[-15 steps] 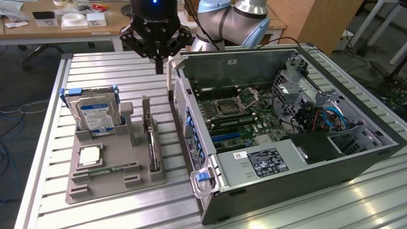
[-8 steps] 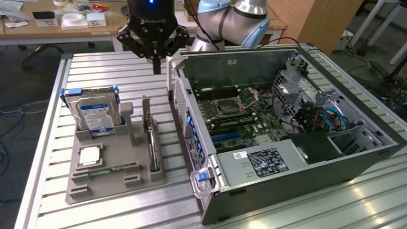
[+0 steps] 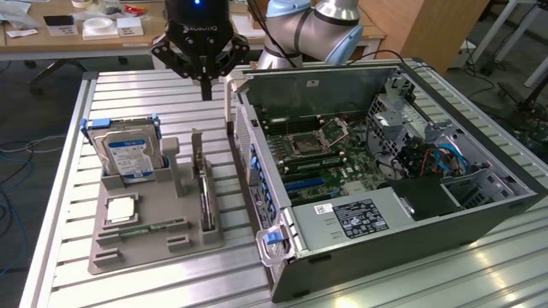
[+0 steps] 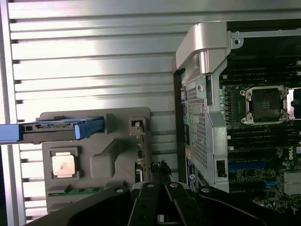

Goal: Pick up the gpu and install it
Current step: 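Reach for the gpu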

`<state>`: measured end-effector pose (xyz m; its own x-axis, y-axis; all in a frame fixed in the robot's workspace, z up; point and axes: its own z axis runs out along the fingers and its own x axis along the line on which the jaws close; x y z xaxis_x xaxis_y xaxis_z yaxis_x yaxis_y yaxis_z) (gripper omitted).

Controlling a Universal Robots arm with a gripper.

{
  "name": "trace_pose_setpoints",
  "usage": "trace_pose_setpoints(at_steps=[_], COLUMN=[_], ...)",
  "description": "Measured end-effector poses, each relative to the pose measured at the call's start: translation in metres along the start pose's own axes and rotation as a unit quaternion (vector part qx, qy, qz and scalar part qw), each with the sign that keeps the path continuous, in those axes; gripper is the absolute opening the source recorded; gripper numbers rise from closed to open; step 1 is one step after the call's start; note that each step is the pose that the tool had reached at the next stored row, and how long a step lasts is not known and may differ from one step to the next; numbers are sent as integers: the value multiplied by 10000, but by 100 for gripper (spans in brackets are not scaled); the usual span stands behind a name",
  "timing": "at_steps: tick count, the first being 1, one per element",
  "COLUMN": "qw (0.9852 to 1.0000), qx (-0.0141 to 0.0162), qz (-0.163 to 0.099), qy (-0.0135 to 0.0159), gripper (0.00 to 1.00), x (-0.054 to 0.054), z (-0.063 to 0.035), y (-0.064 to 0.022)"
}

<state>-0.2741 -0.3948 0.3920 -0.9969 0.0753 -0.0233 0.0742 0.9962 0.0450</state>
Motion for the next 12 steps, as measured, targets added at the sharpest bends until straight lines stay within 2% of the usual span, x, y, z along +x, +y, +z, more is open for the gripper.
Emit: trace_pose_setpoints(at_steps=[6,12], qw=[10000,10000], qx=[0,0], qz=[0,0], qy=[0,0], gripper=[11,11], x=[88,104], z=[0,-1], y=[-6,-7])
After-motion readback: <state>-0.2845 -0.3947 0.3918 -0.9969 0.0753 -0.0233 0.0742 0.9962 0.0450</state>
